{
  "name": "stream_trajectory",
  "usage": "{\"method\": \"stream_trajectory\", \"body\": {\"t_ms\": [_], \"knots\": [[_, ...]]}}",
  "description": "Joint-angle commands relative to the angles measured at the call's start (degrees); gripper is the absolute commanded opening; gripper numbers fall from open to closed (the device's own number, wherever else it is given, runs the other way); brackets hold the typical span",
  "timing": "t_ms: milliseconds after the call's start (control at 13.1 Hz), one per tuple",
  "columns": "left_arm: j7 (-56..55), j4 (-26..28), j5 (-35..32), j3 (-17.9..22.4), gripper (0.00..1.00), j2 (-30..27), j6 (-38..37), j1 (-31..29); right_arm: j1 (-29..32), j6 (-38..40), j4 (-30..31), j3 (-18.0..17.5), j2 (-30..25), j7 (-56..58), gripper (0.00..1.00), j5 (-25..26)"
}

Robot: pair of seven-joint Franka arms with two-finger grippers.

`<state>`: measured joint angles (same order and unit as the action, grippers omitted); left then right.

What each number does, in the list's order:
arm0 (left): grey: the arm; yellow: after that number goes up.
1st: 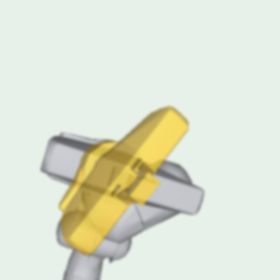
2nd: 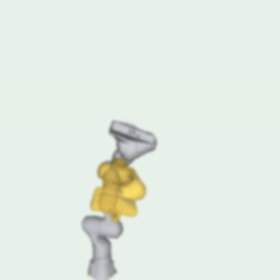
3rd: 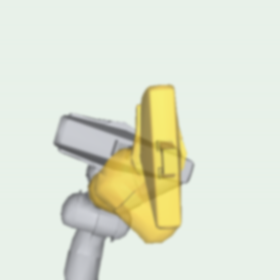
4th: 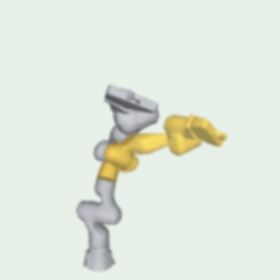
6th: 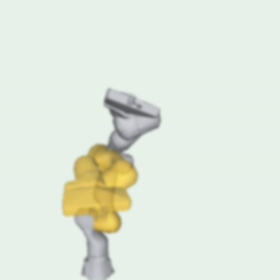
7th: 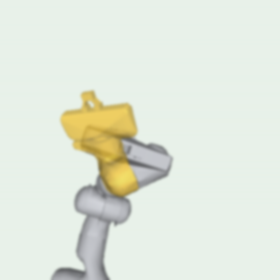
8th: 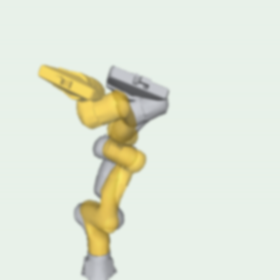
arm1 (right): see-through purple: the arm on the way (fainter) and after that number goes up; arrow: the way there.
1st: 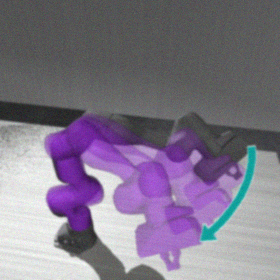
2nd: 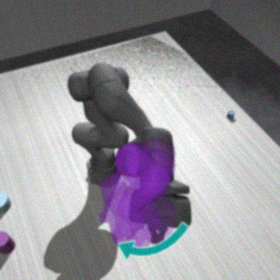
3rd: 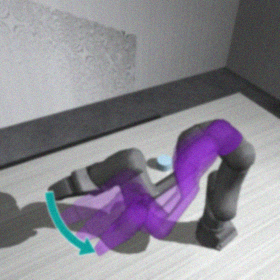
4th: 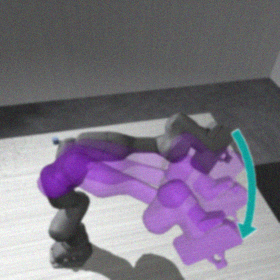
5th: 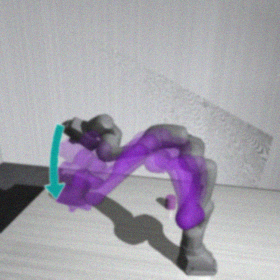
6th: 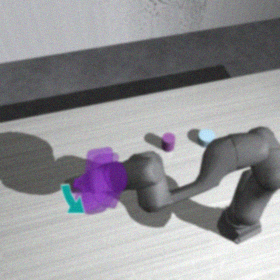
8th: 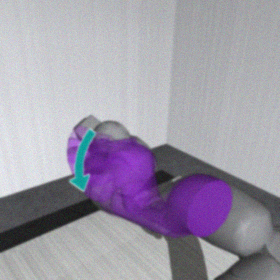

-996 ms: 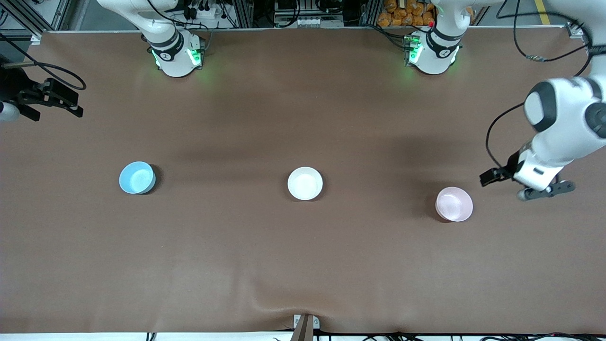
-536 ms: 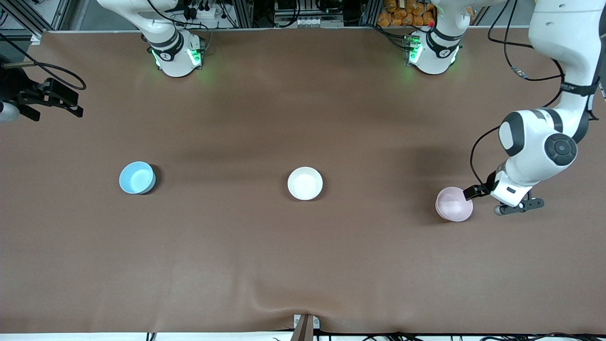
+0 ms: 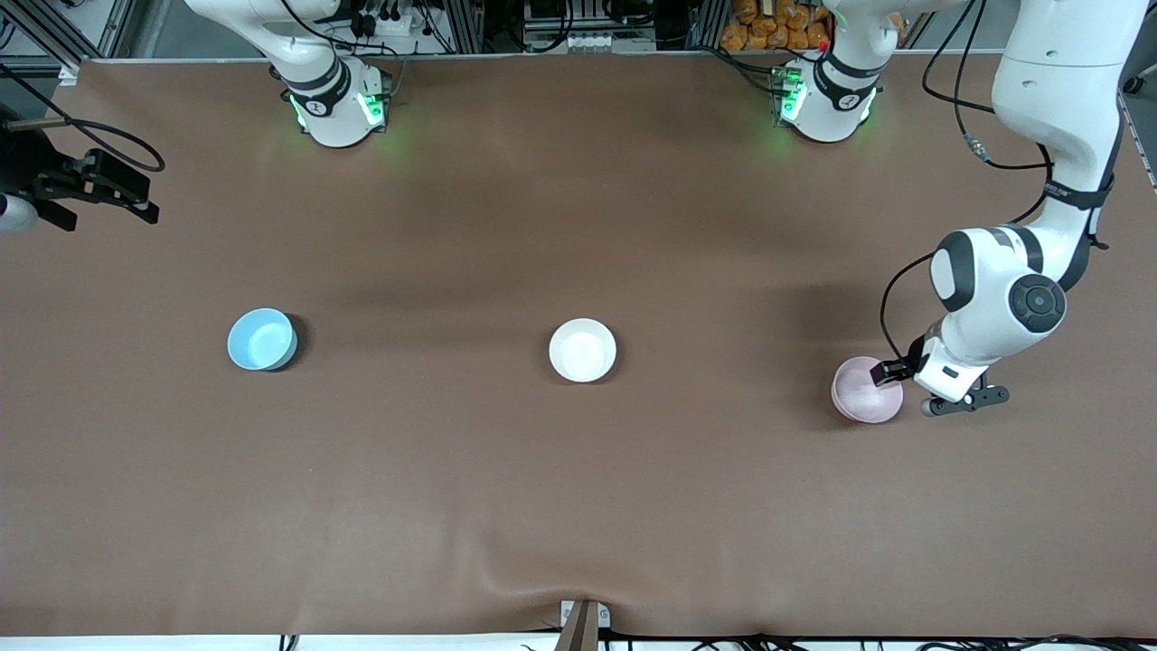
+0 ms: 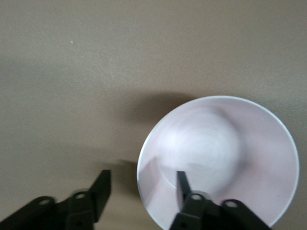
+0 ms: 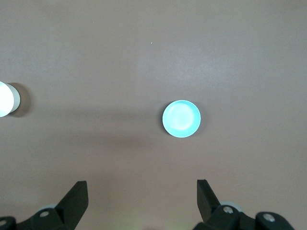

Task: Stack pink and blue bowls on white bowl
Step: 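Close the left gripper on the pink bowl's rim, then carry the pink bowl with the left gripper over the white bowl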

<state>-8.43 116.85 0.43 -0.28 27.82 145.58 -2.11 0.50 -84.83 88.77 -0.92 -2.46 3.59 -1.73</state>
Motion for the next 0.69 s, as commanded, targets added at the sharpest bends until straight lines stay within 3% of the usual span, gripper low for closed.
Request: {"method": "stream_trajectory", "body": {"t_ms": [0, 77, 383, 613], "knots": [[1.0, -0.8, 1.7, -0.2, 0.27, 0.7, 0.8, 0.2, 0.5, 0.5, -0.6, -0.4, 0.3, -0.8, 1.0, 0.1], [1.0, -0.8, 1.7, -0.2, 0.01, 0.7, 0.8, 0.3, 0.5, 0.5, -0.6, -0.4, 0.3, -0.9, 1.0, 0.1], [0.4, -0.8, 1.7, -2.9, 0.0, -1.0, 0.2, 0.1, 0.5, 0.5, -0.6, -0.4, 0.3, -0.8, 1.0, 0.1], [-0.6, -1.7, 1.7, -7.7, 0.0, -4.1, -2.6, 0.0, 0.5, 0.5, -0.6, -0.4, 0.3, -0.9, 1.0, 0.1]]}}
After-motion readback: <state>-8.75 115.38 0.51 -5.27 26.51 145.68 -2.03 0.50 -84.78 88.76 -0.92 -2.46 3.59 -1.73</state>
